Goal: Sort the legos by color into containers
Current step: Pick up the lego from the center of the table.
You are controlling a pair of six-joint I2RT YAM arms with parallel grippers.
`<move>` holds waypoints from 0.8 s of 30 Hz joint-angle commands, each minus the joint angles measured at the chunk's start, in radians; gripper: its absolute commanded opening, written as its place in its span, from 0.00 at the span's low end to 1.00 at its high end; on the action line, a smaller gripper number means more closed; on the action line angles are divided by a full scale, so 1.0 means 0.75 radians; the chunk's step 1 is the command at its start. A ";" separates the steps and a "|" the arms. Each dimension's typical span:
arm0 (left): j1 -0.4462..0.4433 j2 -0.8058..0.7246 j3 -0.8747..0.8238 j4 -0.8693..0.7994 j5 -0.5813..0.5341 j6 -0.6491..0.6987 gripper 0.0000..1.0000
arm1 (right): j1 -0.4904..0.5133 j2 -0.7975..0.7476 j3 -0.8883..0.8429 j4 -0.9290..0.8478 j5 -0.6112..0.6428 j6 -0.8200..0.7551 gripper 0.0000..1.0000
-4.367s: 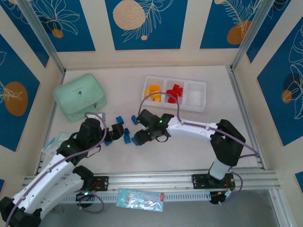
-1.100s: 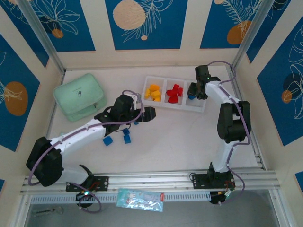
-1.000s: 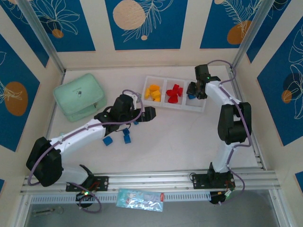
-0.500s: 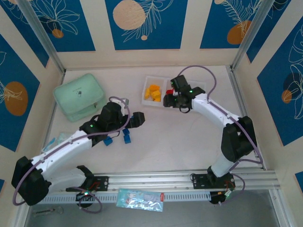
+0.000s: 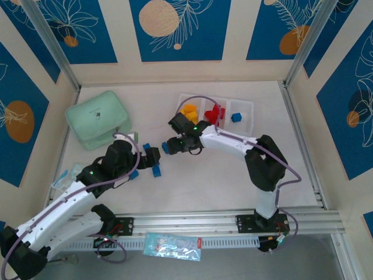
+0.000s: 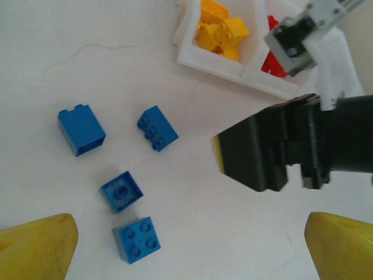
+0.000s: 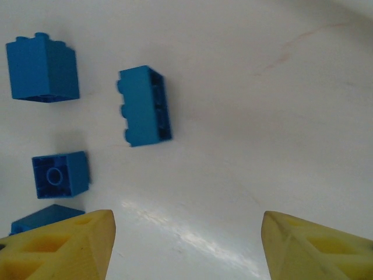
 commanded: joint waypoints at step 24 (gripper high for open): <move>0.017 -0.096 -0.079 -0.065 -0.125 -0.068 0.99 | 0.025 0.429 0.408 -0.042 -0.015 -0.185 0.49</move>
